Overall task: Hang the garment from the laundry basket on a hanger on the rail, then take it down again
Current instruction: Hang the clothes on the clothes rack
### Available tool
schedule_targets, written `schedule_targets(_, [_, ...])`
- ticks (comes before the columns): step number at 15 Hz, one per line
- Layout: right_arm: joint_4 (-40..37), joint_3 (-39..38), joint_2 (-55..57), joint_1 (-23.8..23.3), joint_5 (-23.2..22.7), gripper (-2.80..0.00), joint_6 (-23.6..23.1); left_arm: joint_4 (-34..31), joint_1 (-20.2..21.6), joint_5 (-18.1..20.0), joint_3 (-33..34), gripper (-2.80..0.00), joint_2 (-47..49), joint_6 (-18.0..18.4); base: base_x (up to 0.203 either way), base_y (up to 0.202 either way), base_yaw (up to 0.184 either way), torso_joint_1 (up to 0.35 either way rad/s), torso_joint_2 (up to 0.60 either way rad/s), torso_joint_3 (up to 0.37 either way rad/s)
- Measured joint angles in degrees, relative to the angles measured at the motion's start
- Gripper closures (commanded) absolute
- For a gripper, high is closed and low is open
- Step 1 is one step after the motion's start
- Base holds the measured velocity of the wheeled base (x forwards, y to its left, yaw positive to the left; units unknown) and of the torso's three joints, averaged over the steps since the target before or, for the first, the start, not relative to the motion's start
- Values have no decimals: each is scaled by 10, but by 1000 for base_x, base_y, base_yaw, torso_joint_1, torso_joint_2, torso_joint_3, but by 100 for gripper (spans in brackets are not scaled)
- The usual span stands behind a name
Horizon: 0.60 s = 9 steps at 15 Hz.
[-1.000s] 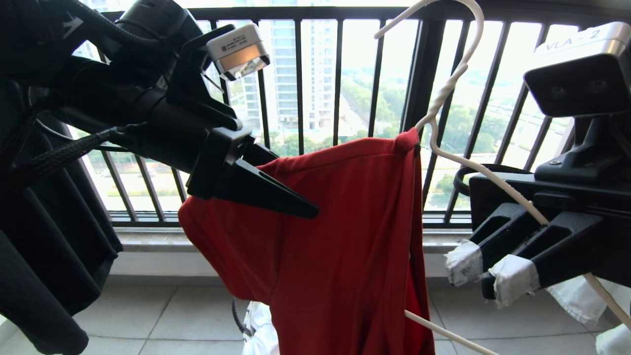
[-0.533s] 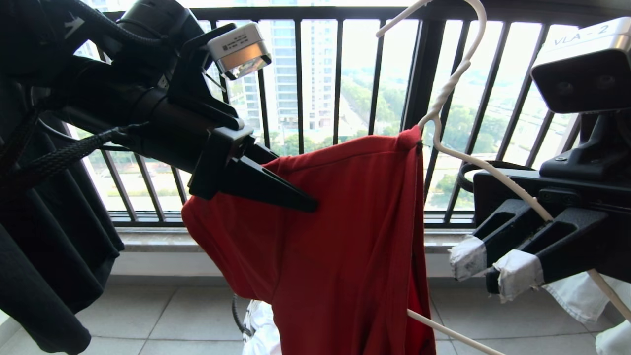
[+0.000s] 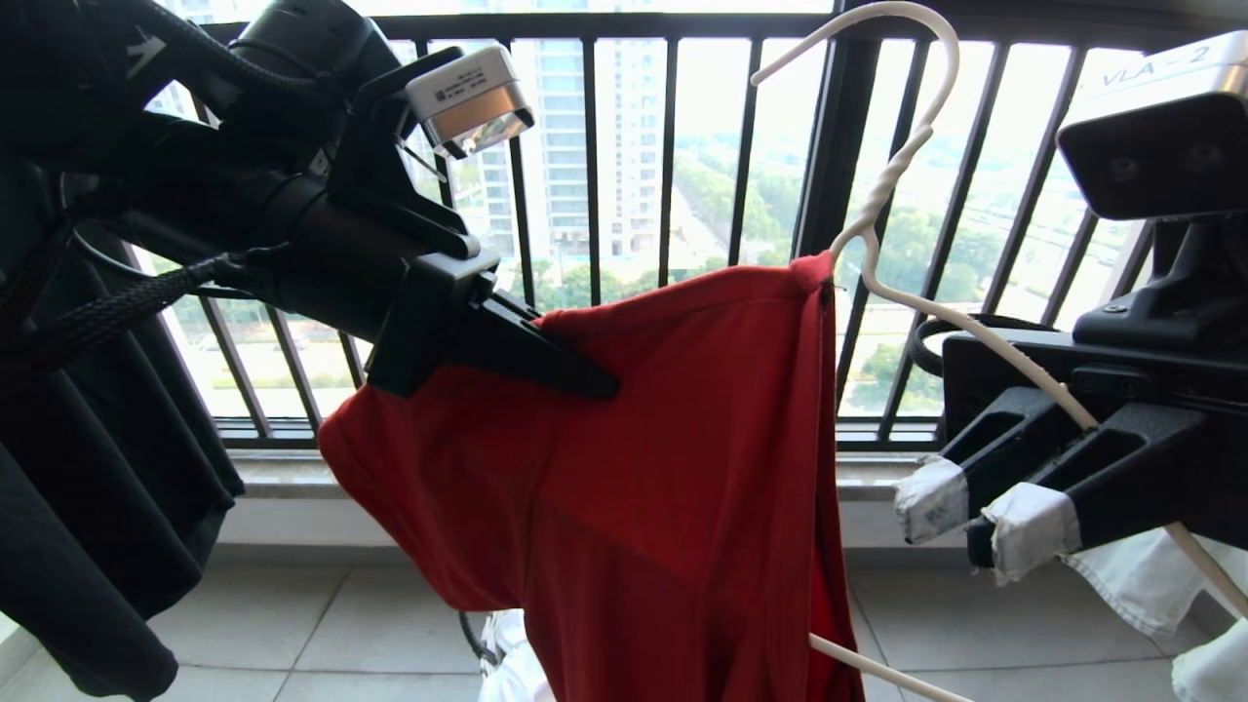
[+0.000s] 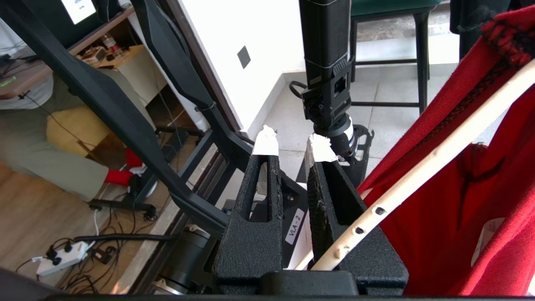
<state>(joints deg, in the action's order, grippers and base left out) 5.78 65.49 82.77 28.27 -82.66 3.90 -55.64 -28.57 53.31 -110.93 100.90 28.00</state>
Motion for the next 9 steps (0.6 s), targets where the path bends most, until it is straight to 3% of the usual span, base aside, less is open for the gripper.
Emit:
schedule_targets(4, [5,-1,0,-2,0,0,0,1,-1,2,0,0,2,6,0,0,0,0,0,0])
schedule_targets(5, [5,-1,0,-3,0,-280,-1,1,-1,2,0,0,2,7,0,0,0,0,0,0])
schedule_targets(9, [17,-1,0,-5,7,-280,-5,-1,-1,0,0,0,3,5,0,0,0,0,0,0])
